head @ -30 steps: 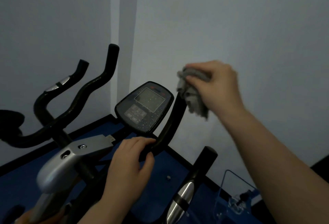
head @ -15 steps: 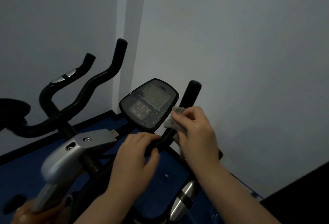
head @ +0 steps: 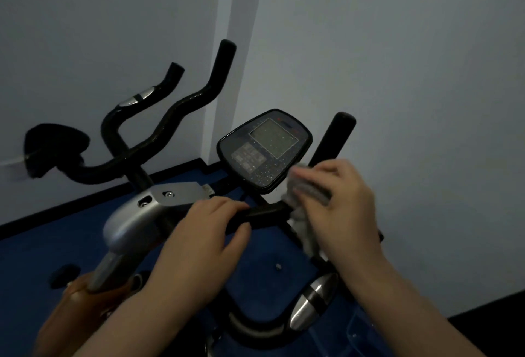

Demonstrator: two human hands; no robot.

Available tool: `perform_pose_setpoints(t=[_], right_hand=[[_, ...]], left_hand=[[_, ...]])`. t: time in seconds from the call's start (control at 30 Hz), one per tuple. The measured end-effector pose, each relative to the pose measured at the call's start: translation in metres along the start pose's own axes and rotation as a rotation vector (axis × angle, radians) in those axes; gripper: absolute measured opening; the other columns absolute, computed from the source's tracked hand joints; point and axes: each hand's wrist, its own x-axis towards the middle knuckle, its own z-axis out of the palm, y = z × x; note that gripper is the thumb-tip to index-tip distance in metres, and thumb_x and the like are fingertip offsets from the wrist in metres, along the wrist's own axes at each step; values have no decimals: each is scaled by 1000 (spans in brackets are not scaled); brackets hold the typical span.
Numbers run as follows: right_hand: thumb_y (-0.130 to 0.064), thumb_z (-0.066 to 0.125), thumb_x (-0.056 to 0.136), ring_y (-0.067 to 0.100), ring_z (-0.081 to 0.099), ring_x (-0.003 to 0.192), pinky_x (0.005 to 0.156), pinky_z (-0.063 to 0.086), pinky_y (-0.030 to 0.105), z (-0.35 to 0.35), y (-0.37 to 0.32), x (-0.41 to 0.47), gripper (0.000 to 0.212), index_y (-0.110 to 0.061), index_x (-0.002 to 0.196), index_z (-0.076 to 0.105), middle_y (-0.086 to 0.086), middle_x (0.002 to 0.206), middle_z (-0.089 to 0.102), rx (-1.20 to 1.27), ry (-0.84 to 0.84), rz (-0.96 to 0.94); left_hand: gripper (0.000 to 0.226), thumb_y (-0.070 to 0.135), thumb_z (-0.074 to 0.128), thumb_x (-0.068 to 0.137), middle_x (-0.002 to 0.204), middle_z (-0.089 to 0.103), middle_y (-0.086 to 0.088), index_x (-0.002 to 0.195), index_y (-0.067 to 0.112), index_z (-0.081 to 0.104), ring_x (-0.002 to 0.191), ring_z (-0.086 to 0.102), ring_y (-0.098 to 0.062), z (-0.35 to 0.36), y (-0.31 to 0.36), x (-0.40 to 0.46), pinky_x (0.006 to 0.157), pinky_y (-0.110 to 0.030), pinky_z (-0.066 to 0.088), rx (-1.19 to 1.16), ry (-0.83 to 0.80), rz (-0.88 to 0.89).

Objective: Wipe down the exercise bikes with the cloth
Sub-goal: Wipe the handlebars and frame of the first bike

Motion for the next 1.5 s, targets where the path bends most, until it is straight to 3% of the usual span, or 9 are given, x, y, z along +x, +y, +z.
perform_pose_setpoints(t=[0.1,0.3,0.43,0.5,0.67,0.97,1.2,1.33,1.5], right_hand=[[-11,67,84,4,53,86,76,39,-1,2,3,-8,27,-18,110,69,-8,105,48,-105,61,50],[-12,68,83,-3,54,89,81,43,4,31,-17,-25,26,-24,106,71,-12,103,52,-7,-204,-29],[-8,64,85,-7,49,87,77,36,-1,11,-3,-15,29,-17,113,68,-5,105,54,-116,-13,-36],[-9,63,85,6,53,96,83,40,11,24,-8,-31,33,-17,117,65,0,111,57,-165,-27,-43],[-9,66,84,12,57,101,83,54,28,66,-35,-56,34,-19,117,66,-2,113,59,-85,-204,-148],[-17,68,83,1,56,98,88,48,15,88,-52,-63,27,-25,109,69,-10,107,59,88,-405,-195],[-20,66,85,-6,57,100,88,46,11,90,-60,-79,24,-34,104,70,-21,105,62,343,-718,-77],[-5,69,80,-3,64,95,85,48,13,66,-54,-46,27,-27,95,75,-12,98,72,433,-975,-26],[-16,66,83,-5,58,97,85,44,10,60,-58,9,23,-28,103,71,-17,101,66,185,-586,-318]], left_hand=[[36,45,43,84,109,55,21,116,35,56,106,45,0,-13,-11,-17,91,-25,40,44,37,-89],[42,43,42,86,116,52,22,126,34,51,104,39,6,-17,-10,-38,83,-19,37,141,42,-119],[39,41,41,87,114,54,21,123,34,54,100,40,7,-22,-15,-55,74,-8,33,173,72,-176],[34,38,44,87,108,56,21,117,32,58,97,43,5,-22,-15,-61,72,-7,33,164,97,-205],[30,38,41,88,100,56,24,110,35,60,93,45,6,-21,-20,-66,72,-9,35,88,172,-289],[31,42,29,94,99,59,20,105,36,58,97,51,6,-7,-30,-98,80,-8,37,-139,341,-423],[37,49,25,92,89,64,19,95,40,61,89,59,3,-5,-30,-110,77,-26,48,-313,443,-498],[42,53,20,94,88,64,18,92,40,60,89,56,6,-8,-31,-113,77,-27,48,-253,407,-508],[24,44,36,88,90,58,21,93,37,59,89,51,6,-13,-28,-91,71,-21,46,-70,361,-448]])
